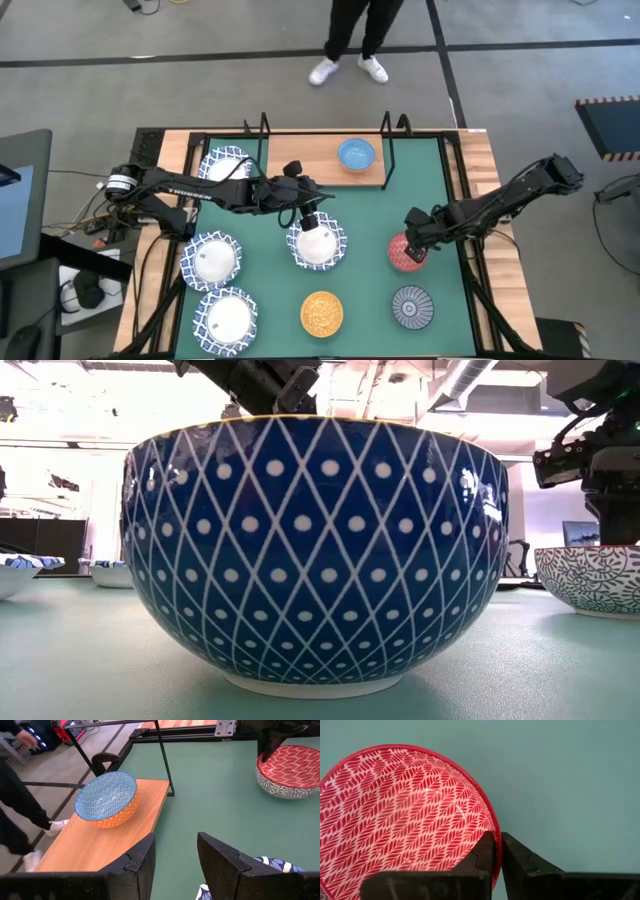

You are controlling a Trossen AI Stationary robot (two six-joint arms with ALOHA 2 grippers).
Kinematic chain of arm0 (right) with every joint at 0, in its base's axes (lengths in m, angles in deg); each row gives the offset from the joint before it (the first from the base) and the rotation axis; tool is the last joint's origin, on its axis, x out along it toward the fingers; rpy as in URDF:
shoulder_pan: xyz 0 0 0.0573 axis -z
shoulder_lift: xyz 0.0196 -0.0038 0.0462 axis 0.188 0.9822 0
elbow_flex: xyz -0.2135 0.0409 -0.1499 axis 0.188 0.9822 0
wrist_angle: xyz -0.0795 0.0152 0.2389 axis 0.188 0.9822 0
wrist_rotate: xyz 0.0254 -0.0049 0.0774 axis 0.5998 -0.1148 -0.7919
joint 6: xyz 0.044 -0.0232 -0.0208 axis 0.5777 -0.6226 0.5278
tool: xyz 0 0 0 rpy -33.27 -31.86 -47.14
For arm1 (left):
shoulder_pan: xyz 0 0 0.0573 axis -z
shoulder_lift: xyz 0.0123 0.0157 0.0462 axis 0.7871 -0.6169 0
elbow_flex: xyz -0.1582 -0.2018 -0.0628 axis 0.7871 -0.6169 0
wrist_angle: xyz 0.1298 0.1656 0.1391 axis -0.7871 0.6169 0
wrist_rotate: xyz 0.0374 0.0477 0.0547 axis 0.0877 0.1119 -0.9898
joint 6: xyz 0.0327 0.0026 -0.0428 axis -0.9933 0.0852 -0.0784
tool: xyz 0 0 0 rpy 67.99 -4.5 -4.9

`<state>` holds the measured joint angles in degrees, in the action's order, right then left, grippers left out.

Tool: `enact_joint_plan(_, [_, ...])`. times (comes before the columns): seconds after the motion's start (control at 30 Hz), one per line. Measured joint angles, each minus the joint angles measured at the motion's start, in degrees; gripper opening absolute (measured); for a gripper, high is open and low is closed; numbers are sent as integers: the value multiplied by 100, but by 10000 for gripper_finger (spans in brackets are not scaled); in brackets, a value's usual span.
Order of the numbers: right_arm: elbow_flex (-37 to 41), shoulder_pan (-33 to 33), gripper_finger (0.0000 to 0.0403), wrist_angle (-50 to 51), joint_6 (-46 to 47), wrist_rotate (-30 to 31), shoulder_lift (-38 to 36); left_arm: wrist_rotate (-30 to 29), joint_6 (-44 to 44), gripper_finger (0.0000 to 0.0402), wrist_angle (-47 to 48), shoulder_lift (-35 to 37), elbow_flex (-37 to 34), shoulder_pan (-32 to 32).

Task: Place and stack bowls onto a shelf
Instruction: Stack the red patterned bowl on top of the light blue patterned bowl

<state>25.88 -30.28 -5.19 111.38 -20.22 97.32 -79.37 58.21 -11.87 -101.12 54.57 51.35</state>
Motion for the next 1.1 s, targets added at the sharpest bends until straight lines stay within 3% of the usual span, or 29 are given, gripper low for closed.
enact_joint_plan(0.43, [11, 2, 41, -43, -42, 90, -162, 0, 33, 134, -10, 0, 0, -1])
enact_joint_plan(0.6, [13, -13, 40, -439, -94, 514, -156, 35, 111, 134, -52, 0, 0, 3])
enact_joint_plan(0.93, [0, 337, 40, -1747, -1245, 930, -215, 343, -155, 134, -717, 0, -44, 2])
enact_joint_plan(1.1, [-348, 609, 40, -1830, -1808, 1024, -210, 463, -402, 134, -1446, 2, -386, -13])
